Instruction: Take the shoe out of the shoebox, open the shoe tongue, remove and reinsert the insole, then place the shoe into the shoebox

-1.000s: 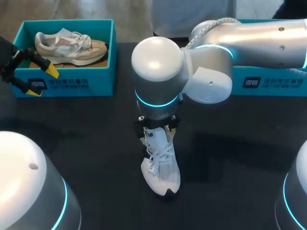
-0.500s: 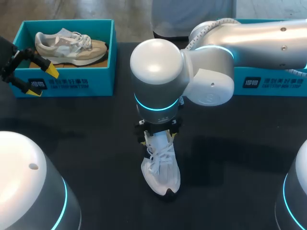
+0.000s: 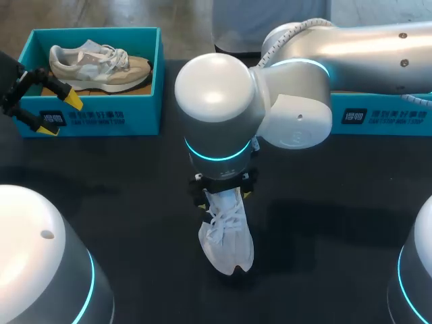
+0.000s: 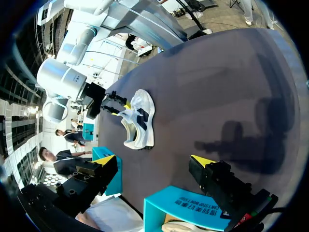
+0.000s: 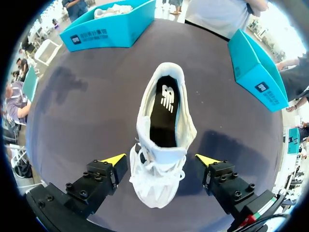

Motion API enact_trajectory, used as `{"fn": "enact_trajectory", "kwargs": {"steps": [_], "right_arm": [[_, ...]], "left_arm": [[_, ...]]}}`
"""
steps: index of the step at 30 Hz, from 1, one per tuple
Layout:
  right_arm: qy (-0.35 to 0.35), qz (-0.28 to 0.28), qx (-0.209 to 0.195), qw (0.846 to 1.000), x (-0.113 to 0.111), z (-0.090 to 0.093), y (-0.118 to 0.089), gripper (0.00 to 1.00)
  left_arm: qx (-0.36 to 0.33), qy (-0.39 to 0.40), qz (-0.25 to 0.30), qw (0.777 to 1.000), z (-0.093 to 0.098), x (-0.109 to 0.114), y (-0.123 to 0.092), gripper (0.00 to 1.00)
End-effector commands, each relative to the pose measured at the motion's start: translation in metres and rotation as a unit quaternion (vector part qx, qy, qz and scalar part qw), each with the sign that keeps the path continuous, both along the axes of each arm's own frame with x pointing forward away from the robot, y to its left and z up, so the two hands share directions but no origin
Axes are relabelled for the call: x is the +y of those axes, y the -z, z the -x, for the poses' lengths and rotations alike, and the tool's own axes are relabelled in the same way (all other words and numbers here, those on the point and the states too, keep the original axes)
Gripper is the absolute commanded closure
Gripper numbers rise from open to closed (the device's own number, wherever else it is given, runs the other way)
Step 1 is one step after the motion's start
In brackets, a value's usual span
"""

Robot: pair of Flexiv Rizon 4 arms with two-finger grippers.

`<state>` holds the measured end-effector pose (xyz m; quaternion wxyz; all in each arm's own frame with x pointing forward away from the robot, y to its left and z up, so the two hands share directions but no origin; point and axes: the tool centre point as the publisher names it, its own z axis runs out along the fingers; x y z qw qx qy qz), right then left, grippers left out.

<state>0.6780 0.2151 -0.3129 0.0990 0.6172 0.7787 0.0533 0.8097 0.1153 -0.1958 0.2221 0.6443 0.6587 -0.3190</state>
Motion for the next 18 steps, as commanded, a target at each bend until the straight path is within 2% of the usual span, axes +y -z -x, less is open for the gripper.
{"fn": "enact_trajectory", "kwargs": {"steps": [1, 6, 8, 11, 12, 13, 14, 16, 18], "right_arm": [[0.001, 0.008, -0.009, 1.0, 0.003, 0.008, -0.013, 0.11], [-0.005, 0.01, -0.007, 1.0, 0.009, 0.006, -0.013, 0.11], [-0.005, 0.012, -0.004, 1.0, 0.009, 0.004, -0.01, 0.15], [-0.002, 0.015, -0.003, 1.0, 0.011, 0.002, -0.009, 0.4], [-0.003, 0.015, -0.003, 1.0, 0.011, 0.002, -0.009, 0.45], [-0.003, 0.015, -0.002, 1.0, 0.012, 0.001, -0.008, 0.46], [-0.003, 0.016, -0.001, 1.0, 0.012, 0.001, -0.007, 0.54], [-0.002, 0.014, 0.001, 1.0, 0.011, 0.001, -0.004, 0.59], [0.0, 0.012, 0.003, 1.0, 0.011, 0.0, -0.002, 0.58]], "left_arm": [[-0.001, 0.0, -0.001, 1.0, 0.0, 0.0, 0.0, 0.0], [-0.001, 0.0, -0.001, 1.0, 0.0, 0.0, 0.0, 0.0], [-0.001, 0.0, -0.001, 1.0, 0.0, 0.0, 0.0, 0.0], [-0.001, 0.0, -0.001, 1.0, 0.0, 0.0, 0.0, 0.0], [-0.001, 0.0, -0.001, 1.0, 0.0, 0.0, 0.0, 0.0], [-0.001, 0.0, -0.001, 1.0, 0.0, 0.0, 0.0, 0.0], [-0.001, 0.0, -0.001, 1.0, 0.0, 0.0, 0.0, 0.0], [-0.001, 0.0, -0.001, 1.0, 0.0, 0.0, 0.0, 0.0], [-0.001, 0.0, -0.001, 1.0, 0.0, 0.0, 0.0, 0.0]]}}
